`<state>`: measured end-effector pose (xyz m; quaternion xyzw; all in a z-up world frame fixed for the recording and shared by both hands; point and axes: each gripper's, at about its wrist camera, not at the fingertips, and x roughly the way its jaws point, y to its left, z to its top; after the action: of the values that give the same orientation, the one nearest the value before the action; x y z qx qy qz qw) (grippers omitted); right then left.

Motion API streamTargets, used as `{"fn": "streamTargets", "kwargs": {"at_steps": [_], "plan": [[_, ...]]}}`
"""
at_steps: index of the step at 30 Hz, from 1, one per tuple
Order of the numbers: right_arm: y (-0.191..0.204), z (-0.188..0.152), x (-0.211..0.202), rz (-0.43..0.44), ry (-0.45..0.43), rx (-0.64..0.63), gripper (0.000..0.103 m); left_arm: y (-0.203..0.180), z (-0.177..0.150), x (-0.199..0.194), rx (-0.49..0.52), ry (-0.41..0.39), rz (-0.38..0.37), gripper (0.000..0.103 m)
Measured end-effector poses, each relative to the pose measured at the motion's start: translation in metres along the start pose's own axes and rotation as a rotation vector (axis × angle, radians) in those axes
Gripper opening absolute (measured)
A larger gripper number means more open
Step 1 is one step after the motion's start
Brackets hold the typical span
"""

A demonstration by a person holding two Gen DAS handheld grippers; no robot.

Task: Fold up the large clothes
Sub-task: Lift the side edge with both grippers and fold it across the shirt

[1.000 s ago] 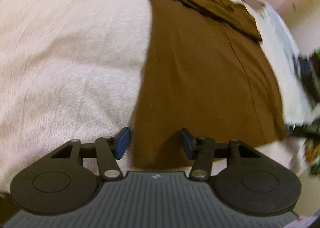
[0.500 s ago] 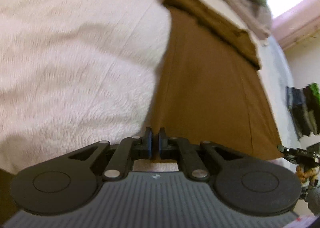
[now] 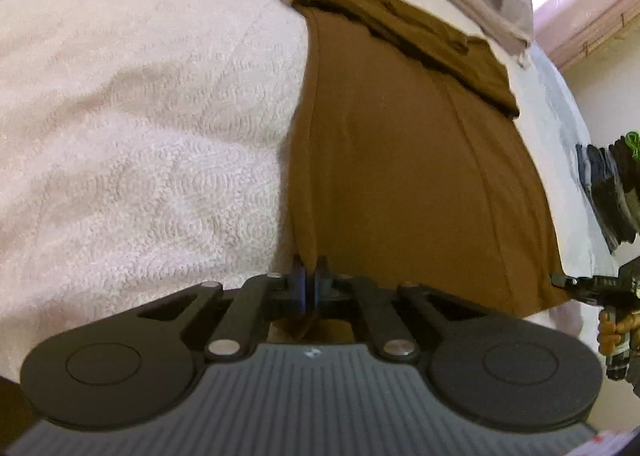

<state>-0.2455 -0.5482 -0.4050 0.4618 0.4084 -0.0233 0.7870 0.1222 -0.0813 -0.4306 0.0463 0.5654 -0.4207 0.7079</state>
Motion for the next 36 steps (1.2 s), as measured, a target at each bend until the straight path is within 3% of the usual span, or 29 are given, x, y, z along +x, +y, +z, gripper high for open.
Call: {"fn": "streamTargets", "kwargs": {"at_steps": [4,9,13,17,22,25,26,27,29,30,33,36], "plan": [[0.012,0.006,-0.041,0.082,-0.071,0.007,0.000,-0.003,-0.003,-0.044,-0.019,-0.098,-0.061,0.001],[0.021,0.026,-0.057,0.124,-0.079,0.021,0.001,-0.012,0.013,-0.058,-0.081,-0.127,-0.086,0.001],[0.040,0.067,-0.061,0.125,-0.067,0.016,0.001,-0.019,0.040,-0.063,-0.154,-0.175,-0.140,0.001],[0.064,0.130,-0.055,0.088,-0.050,0.040,0.001,-0.017,0.091,-0.060,-0.257,-0.189,-0.183,0.001],[0.077,0.231,-0.013,-0.006,-0.055,0.102,0.001,-0.008,0.189,-0.018,-0.304,-0.192,-0.211,0.001],[0.062,0.284,0.031,-0.062,-0.104,0.208,0.001,0.002,0.254,0.032,-0.330,-0.159,-0.163,0.002],[0.057,0.297,0.045,-0.083,-0.121,0.222,0.006,0.007,0.269,0.048,-0.335,-0.148,-0.145,0.005],[0.050,0.307,0.058,-0.139,-0.155,0.241,0.018,0.012,0.284,0.063,-0.337,-0.143,-0.110,0.008],[0.044,0.315,0.069,-0.218,-0.229,0.232,0.033,0.024,0.309,0.089,-0.343,-0.138,-0.069,0.017],[0.043,0.313,0.072,-0.227,-0.259,0.204,0.034,0.031,0.316,0.098,-0.343,-0.129,-0.059,0.022],[0.045,0.299,0.075,-0.239,-0.278,0.079,0.034,0.041,0.323,0.109,-0.303,-0.109,-0.061,0.022],[0.049,0.288,0.086,-0.302,-0.229,-0.077,0.034,0.029,0.315,0.111,-0.152,-0.086,-0.065,0.023]]}}
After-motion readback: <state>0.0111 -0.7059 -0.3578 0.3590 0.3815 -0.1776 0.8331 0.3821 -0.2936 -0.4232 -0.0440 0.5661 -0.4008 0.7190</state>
